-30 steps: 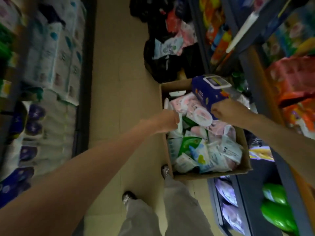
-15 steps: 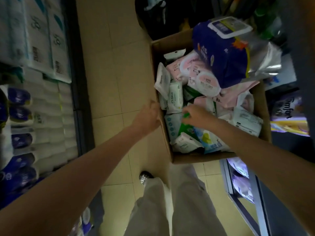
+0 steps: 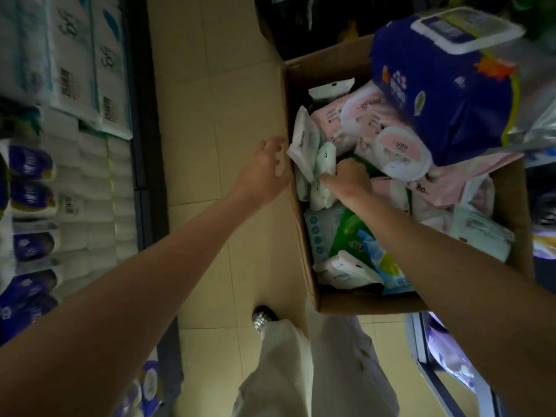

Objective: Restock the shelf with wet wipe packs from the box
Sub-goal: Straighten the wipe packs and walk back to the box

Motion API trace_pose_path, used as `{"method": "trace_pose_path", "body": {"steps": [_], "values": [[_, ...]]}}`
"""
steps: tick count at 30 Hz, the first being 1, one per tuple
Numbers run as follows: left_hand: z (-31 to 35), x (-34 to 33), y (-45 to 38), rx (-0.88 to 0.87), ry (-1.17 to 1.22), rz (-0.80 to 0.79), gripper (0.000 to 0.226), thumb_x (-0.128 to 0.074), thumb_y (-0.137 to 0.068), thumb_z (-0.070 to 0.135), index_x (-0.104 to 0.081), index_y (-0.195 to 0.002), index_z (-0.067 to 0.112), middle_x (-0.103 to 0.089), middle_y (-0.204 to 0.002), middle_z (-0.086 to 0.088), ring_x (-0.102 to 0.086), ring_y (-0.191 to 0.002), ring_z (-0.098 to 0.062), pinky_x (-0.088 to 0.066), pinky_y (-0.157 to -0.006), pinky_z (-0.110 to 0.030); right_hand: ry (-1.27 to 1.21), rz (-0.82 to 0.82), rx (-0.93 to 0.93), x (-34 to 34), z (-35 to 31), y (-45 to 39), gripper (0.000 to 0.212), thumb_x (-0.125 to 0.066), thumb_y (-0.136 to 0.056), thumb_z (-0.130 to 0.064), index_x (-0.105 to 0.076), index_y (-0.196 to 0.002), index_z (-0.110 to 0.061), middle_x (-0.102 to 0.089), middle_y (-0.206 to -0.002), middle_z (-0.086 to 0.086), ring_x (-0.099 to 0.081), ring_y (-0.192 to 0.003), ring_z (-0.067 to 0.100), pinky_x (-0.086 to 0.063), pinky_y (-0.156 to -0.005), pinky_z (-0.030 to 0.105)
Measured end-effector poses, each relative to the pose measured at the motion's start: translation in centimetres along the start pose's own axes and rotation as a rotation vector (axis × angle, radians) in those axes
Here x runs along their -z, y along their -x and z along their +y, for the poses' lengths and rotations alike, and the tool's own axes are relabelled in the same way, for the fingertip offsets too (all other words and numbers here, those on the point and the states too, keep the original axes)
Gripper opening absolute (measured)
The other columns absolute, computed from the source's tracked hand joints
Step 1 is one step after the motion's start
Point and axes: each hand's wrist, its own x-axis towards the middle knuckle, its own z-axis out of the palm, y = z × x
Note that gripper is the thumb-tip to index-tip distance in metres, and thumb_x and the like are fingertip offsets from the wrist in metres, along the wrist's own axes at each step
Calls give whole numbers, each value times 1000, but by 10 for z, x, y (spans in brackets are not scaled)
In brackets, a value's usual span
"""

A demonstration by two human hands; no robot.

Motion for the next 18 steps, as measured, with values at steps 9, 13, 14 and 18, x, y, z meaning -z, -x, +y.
{"method": "trace_pose_path", "body": {"steps": [9, 13, 14, 18], "values": [[21, 46, -25, 403, 1106, -145, 25, -56, -91, 21, -60, -111, 7, -69, -104, -6, -68, -84, -16, -58, -75, -25, -581, -50, 342, 73, -79, 25, 35, -41, -98, -25, -63, -93, 1, -60, -82, 15, -57, -73, 22, -40, -58, 28], [-6, 55, -21, 535, 944, 42, 40, -64, -85, 21, -56, -121, 4, -66, -117, -11, -65, -100, -24, -54, -86, -33, -103, -152, 254, 33, -64, -27, 34, -51, -91, -33, -56, -115, -9, -59, -103, 6, -54, -111, 27, -39, -81, 25], [-15, 56, -18, 556, 929, 41, 41, -64, -85, 22, -55, -122, 5, -66, -116, -10, -65, -101, -24, -53, -88, -34, -41, -223, 205, 20, -57, -30, 46, -57, -87, -29, -47, -128, -11, -55, -121, 8, -49, -121, 28, -41, -91, 29], [-41, 63, -1, 577, 871, 9, 38, -63, -85, 23, -57, -119, 9, -67, -112, -7, -65, -101, -24, -51, -93, -38, 111, -176, -13, -14, -33, -19, 41, -61, -83, -12, -50, -122, -2, -58, -120, 17, -57, -107, 30, -49, -80, 32]]}}
